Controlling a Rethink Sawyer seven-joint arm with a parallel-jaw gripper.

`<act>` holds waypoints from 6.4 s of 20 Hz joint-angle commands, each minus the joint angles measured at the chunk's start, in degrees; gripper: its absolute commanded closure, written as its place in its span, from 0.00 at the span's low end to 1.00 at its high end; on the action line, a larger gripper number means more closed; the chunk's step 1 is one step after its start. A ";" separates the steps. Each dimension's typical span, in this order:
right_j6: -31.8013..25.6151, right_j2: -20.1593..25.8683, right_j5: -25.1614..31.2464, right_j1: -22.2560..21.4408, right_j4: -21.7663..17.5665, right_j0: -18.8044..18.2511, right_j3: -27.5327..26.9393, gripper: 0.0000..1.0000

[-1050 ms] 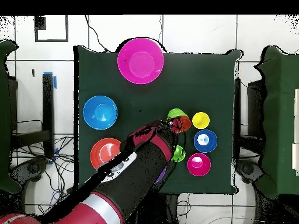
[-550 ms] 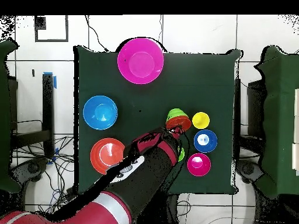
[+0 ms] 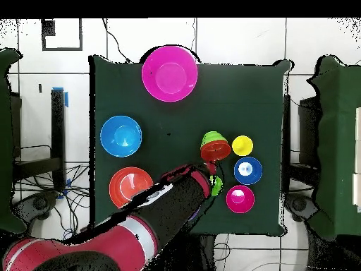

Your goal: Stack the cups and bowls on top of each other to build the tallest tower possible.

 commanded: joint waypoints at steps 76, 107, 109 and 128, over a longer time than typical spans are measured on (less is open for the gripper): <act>8.58 7.64 -9.78 -3.34 -1.92 -0.78 0.43 1.00; 3.36 11.73 -8.87 -12.41 -11.37 -6.51 8.11 1.00; 3.51 12.20 -8.48 -12.65 -11.11 -6.78 7.89 1.00; 7.44 9.29 -14.75 -4.79 -5.51 -4.69 3.61 1.00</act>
